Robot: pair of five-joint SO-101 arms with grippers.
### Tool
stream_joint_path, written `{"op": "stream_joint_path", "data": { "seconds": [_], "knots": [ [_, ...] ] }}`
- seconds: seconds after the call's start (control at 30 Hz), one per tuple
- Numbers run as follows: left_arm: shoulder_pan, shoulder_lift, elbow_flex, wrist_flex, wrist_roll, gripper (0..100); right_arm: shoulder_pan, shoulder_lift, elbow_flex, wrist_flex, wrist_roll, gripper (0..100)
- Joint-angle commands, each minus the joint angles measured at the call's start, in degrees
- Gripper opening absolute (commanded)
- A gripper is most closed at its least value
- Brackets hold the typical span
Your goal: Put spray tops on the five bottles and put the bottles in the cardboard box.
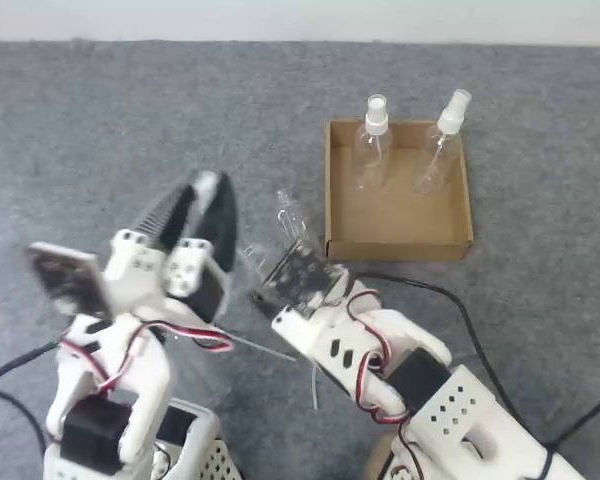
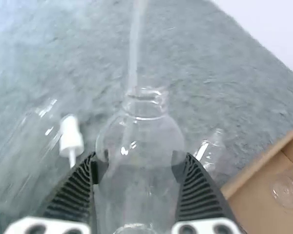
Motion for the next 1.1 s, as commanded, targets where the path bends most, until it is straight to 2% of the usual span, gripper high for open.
{"op": "stream_joint_path", "data": {
  "seconds": [0.0,0.2,0.4,0.67,0.8,1.07],
  "knots": [
    [4.48,3.96,-0.40,2.20,-4.31,1,3.21,0.13,-0.97,-2.77,-4.22,0.6],
    [5.27,10.20,-0.22,2.29,-4.57,1,3.56,-2.68,-0.53,-2.15,-4.22,0.7],
    [5.89,10.20,-0.31,4.22,-4.84,1,3.65,-14.64,4.92,-2.33,-4.04,0.7],
    [14.07,10.37,1.10,3.87,-4.92,3,5.23,-20.35,11.78,-11.91,-4.22,0.6],
    [11.60,10.37,-0.92,4.22,-4.92,12,6.11,-19.74,11.87,-11.74,-4.40,0.6],
    [5.71,10.64,-10.59,3.96,-8.53,13,6.11,-19.74,12.66,-11.65,-4.40,0.6]
  ]
}}
